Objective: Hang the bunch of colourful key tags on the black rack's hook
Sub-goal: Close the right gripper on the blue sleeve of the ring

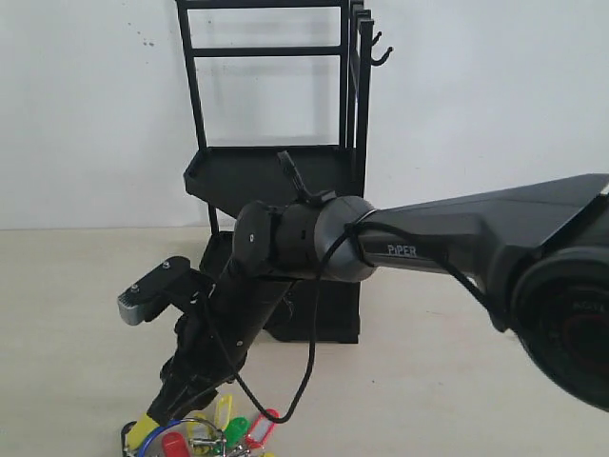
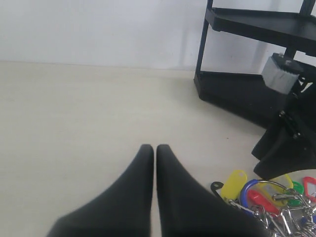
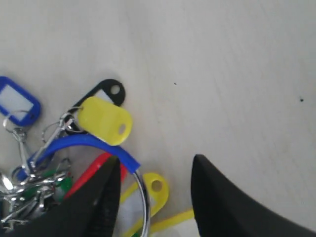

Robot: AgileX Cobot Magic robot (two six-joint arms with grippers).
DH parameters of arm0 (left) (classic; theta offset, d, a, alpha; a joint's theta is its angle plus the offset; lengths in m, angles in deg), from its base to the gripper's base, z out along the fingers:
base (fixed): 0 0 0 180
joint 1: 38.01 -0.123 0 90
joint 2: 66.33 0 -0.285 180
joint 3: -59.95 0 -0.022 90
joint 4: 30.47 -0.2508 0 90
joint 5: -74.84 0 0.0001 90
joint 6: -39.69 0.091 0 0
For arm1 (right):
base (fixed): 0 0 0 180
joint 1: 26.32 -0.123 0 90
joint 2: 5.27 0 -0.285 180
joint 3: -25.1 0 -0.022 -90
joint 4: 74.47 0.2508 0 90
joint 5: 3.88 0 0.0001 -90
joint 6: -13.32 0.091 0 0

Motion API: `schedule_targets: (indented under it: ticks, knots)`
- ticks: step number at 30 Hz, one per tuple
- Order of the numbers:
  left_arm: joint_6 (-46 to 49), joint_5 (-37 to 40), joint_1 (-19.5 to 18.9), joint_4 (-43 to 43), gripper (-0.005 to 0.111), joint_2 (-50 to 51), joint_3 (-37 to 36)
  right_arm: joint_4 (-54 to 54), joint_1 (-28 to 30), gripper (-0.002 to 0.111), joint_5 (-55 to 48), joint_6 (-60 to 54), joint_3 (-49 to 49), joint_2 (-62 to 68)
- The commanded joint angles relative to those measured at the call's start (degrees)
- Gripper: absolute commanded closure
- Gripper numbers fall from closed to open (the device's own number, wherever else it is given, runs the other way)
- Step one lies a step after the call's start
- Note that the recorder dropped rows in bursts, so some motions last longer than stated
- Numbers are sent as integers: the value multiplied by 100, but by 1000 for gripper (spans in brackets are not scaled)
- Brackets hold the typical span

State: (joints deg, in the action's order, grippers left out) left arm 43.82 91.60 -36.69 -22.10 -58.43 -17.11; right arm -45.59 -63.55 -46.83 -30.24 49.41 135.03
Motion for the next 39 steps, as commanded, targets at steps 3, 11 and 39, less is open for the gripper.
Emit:
schedule_targets:
  ticks: [3, 11, 39]
  knots:
    - [20, -19, -10, -28, 102, -12, -16, -89, -3, 64, 203, -655, -31, 126]
    - [20, -19, -10, -28, 102, -12, -16, 56, -41, 64, 20, -1520, -31, 199]
    - [20, -19, -10, -28, 102, -12, -16, -235, -389, 64, 724, -2530, -31, 404]
